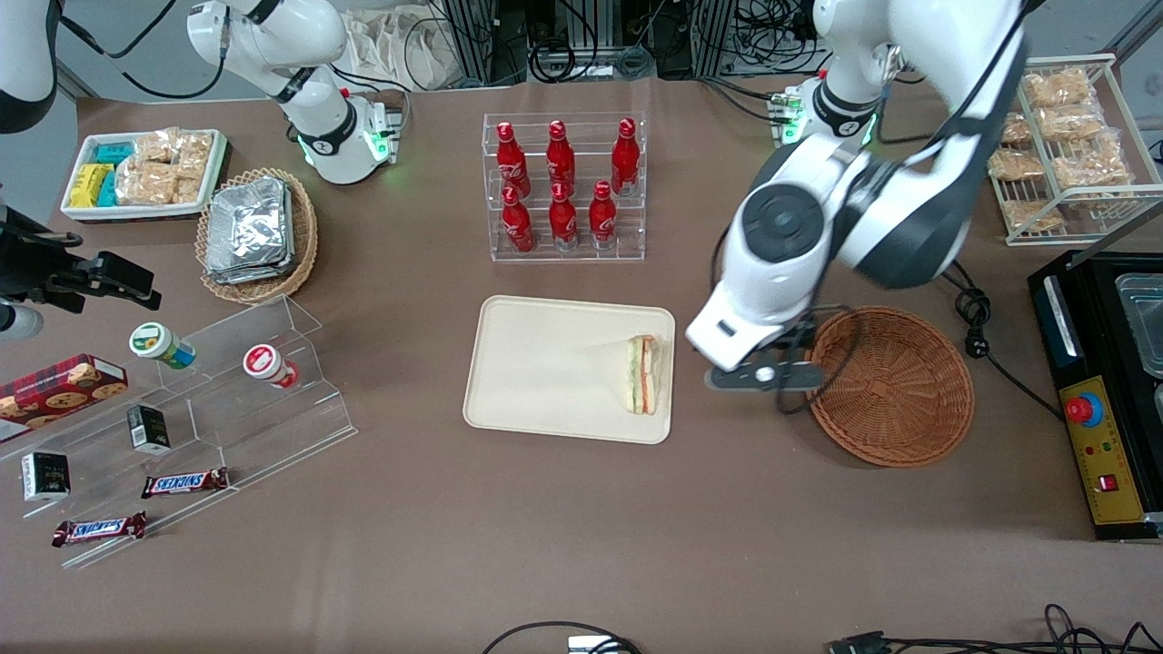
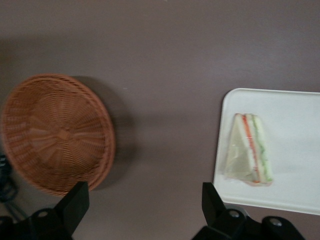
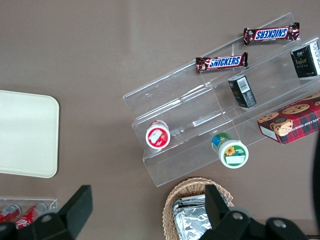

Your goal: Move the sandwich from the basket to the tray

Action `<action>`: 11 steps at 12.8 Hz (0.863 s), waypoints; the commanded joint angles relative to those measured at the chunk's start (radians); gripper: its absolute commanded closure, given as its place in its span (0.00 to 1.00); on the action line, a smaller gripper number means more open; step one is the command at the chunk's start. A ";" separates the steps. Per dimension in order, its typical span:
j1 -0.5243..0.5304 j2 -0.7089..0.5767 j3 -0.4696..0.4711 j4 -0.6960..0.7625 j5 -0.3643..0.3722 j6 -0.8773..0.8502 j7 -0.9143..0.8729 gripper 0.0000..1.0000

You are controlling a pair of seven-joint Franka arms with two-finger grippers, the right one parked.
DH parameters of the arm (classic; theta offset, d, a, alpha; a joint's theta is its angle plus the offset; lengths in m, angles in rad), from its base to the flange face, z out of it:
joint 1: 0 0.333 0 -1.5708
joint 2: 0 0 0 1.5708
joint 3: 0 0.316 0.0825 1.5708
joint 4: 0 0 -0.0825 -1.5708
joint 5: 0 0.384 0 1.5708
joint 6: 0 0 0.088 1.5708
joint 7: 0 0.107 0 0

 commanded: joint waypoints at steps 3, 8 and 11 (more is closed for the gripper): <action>0.127 -0.073 0.003 0.202 -0.047 -0.273 0.279 0.00; 0.225 -0.115 0.003 0.238 -0.053 -0.361 0.417 0.00; 0.236 -0.125 -0.003 0.213 -0.059 -0.430 0.429 0.00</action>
